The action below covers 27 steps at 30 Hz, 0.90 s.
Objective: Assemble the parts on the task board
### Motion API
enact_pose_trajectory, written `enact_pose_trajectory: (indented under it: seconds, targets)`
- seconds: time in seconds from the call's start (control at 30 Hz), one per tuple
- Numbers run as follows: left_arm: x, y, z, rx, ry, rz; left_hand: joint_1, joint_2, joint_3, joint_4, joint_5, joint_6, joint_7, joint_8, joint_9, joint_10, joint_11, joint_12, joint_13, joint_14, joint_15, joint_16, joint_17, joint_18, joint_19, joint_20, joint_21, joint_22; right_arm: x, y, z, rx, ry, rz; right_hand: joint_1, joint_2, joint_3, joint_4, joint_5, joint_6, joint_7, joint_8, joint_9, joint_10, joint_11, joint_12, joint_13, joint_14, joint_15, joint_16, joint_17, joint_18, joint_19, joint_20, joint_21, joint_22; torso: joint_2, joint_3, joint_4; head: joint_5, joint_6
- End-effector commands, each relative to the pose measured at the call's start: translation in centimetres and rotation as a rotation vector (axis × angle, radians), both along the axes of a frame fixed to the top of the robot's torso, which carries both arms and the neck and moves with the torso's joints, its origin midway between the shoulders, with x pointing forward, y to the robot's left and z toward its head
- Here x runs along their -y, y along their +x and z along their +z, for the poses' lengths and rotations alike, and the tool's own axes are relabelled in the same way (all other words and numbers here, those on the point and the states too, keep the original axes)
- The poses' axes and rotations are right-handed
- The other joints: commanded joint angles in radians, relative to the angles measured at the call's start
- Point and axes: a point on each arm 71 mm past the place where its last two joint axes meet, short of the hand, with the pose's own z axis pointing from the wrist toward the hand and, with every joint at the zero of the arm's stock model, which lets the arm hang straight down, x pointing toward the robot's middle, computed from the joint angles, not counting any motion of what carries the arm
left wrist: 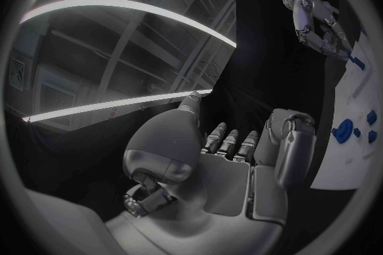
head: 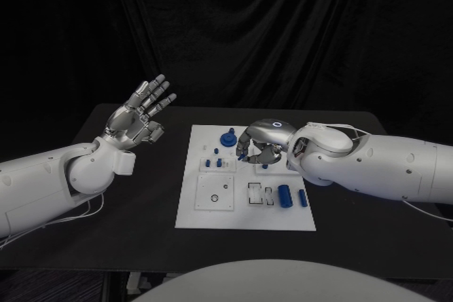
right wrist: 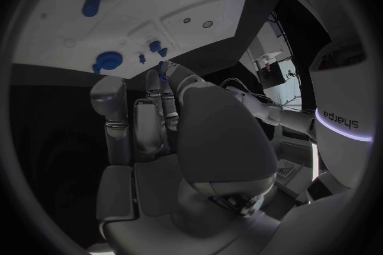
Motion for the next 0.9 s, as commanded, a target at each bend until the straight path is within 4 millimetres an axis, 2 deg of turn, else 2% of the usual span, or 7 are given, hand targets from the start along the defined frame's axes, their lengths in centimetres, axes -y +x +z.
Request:
enact_pose_trajectory:
  seconds: [0.03, 0.1, 0.23, 0.33, 0.47, 0.67, 0.9]
  targets:
    - [0.3, -0.1, 0.1, 0.007, -0.021, 0.0, 0.0, 0.013, -0.004, -0.003, 0.001, 0.002, 0.009, 0.006, 0.001, 0.002, 0.008, 0.003, 0.002, -0.002, 0.005, -0.004, -0.002, -0.014, 0.105, 0.008, 0.004, 0.263, -0.8, -0.1, -1.0, 0.007, -0.045, 0.01, 0.003, 0.005, -0.003, -0.001, 0.004, -0.009, -0.001, -0.005, 0.088, 0.007, 0.001, -0.005, -0.001, 0.005, -0.001, 0.005, 0.0, -0.005, 0.005, 0.001, -0.002, 0.104, 0.0, -0.0004, -0.0011, 0.006, 0.0]
    - [0.4, -0.1, 0.0, 0.005, -0.021, -0.004, -0.001, 0.016, -0.005, -0.003, 0.001, 0.002, 0.009, 0.006, 0.002, 0.002, 0.009, 0.003, 0.002, -0.002, 0.005, -0.004, -0.002, -0.014, 0.105, 0.008, 0.004, 0.263, -1.5, -0.2, -1.8, 0.001, -0.055, 0.02, 0.004, 0.005, -0.003, -0.001, 0.005, -0.011, 0.0, -0.006, 0.089, 0.007, 0.001, -0.007, -0.002, 0.006, 0.0, 0.005, 0.0, -0.005, 0.005, 0.001, -0.004, 0.104, 0.0, -0.0008, -0.0034, 0.011, 0.0]
    - [0.6, -0.1, 0.0, 0.004, -0.022, -0.007, -0.002, 0.019, -0.005, -0.004, 0.002, 0.002, 0.011, 0.006, 0.002, 0.002, 0.009, 0.003, 0.002, -0.002, 0.006, -0.004, -0.002, -0.014, 0.105, 0.008, 0.004, 0.263, -2.4, -0.3, -2.8, -0.008, -0.068, 0.026, 0.004, 0.004, -0.003, -0.001, 0.005, -0.012, 0.0, -0.008, 0.09, 0.006, 0.002, -0.009, -0.003, 0.006, 0.0, 0.006, 0.0, -0.005, 0.004, 0.001, -0.006, 0.103, 0.0, 0.0001, 0.0004, 0.017, 0.0]
    - [0.6, -0.1, 0.0, 0.004, -0.022, -0.008, -0.003, 0.02, -0.005, -0.004, 0.002, 0.003, 0.011, 0.006, 0.002, 0.002, 0.009, 0.003, 0.002, -0.002, 0.006, -0.004, -0.002, -0.014, 0.105, 0.008, 0.004, 0.263, -2.9, -0.3, -3.5, -0.012, -0.082, 0.031, 0.004, 0.004, -0.003, -0.001, 0.005, -0.013, 0.0, -0.008, 0.09, 0.006, 0.002, -0.01, -0.003, 0.007, 0.0, 0.007, 0.002, -0.005, 0.005, 0.001, -0.005, 0.104, 0.0, 0.0004, -0.0006, 0.028, 0.0]
    - [0.8, -0.1, 0.0, 0.003, -0.022, -0.011, -0.003, 0.021, -0.005, -0.004, 0.002, 0.004, 0.012, 0.006, 0.002, 0.002, 0.008, 0.003, 0.002, -0.002, 0.006, -0.004, -0.002, -0.014, 0.105, 0.008, 0.004, 0.263, -3.5, -0.5, -4.2, -0.016, -0.099, 0.037, 0.004, 0.005, -0.003, -0.002, 0.005, -0.013, 0.0, -0.009, 0.09, 0.006, 0.002, -0.01, -0.003, 0.008, 0.0, 0.008, 0.004, -0.005, 0.005, 0.001, -0.005, 0.104, 0.0, 0.0011, 0.001, 0.034, 0.0]
    - [0.9, -0.1, 0.0, 0.001, -0.022, -0.014, -0.004, 0.022, -0.006, -0.004, 0.002, 0.004, 0.012, 0.006, 0.002, 0.002, 0.008, 0.004, 0.002, -0.002, 0.006, -0.004, -0.002, -0.014, 0.105, 0.009, 0.004, 0.263, -4.2, -0.6, -4.8, -0.018, -0.132, 0.04, 0.004, 0.004, -0.003, -0.002, 0.005, -0.015, 0.001, -0.01, 0.091, 0.006, 0.002, -0.011, -0.003, 0.009, 0.0, 0.011, 0.007, -0.005, 0.006, 0.001, -0.002, 0.104, 0.0, -0.0005, 0.0027, 0.038, 0.0]
    - [1.0, -0.1, -0.1, -0.001, -0.02, -0.018, -0.005, 0.024, -0.007, -0.004, 0.002, 0.004, 0.013, 0.006, 0.002, 0.002, 0.007, 0.004, 0.002, -0.002, 0.006, -0.004, -0.002, -0.014, 0.105, 0.009, 0.004, 0.263, -4.8, -0.9, -5.1, -0.015, -0.165, 0.046, 0.005, 0.004, -0.003, -0.003, 0.004, -0.014, 0.001, -0.012, 0.094, 0.012, 0.001, -0.014, -0.004, 0.014, 0.0, 0.019, 0.018, -0.007, 0.012, 0.001, 0.009, 0.107, 0.0, -0.0009, 0.0004, 0.052, 0.0]
